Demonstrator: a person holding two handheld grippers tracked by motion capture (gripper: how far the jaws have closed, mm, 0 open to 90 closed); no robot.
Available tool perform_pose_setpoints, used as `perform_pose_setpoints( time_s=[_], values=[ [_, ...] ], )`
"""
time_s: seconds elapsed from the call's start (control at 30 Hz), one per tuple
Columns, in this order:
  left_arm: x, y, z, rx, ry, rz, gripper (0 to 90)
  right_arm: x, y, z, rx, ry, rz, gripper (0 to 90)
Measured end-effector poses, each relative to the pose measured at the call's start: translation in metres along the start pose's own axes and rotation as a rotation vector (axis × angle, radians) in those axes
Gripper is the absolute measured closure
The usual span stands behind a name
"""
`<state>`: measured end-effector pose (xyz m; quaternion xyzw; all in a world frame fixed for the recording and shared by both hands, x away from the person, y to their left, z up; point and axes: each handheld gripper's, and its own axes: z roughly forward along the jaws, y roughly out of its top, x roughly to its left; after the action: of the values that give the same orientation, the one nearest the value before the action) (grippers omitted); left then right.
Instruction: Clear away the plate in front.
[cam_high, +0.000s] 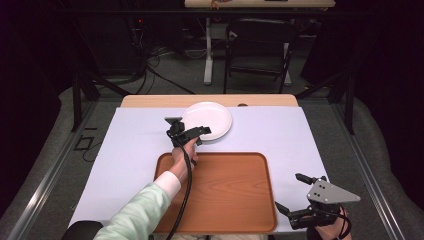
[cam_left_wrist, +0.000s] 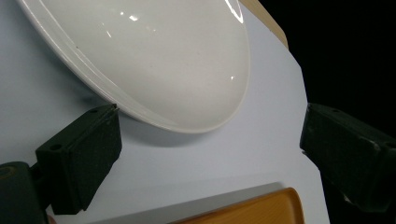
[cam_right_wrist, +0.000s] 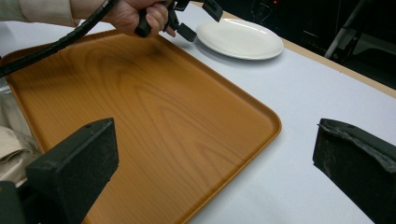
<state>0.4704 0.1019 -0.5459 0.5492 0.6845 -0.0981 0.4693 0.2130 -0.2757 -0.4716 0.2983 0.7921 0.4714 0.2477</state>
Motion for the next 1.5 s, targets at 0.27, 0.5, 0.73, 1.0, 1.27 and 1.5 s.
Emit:
perform_pose_setpoints(
  time_s=[0.27,0.5,0.73,1.0,1.27,1.5],
  values=[
    [0.008,0.003,0.001,-0.014,0.011,-0.048,8.8,0.000,0.000,0.000,-0.001,0.002,0.001,0.0],
    [0.010,-0.001,0.007,-0.031,0.017,-0.102,12.9,0.000,0.000,0.000,0.000,0.003,-0.002,0.0],
    [0.008,-0.004,0.013,-0.106,0.037,-0.177,23.0,-0.001,0.000,0.000,0.000,0.003,-0.001,0.0],
    [0.007,-0.011,0.016,-0.187,0.095,-0.226,41.5,0.000,0.000,0.001,0.014,0.007,-0.001,0.3],
    [0.014,-0.014,0.019,-0.227,0.089,-0.268,59.8,0.000,0.000,0.002,0.018,0.001,-0.003,1.1],
    [0.019,-0.013,0.023,-0.231,0.088,-0.300,75.8,0.000,0.000,0.002,0.017,0.002,-0.003,1.2]
  ],
)
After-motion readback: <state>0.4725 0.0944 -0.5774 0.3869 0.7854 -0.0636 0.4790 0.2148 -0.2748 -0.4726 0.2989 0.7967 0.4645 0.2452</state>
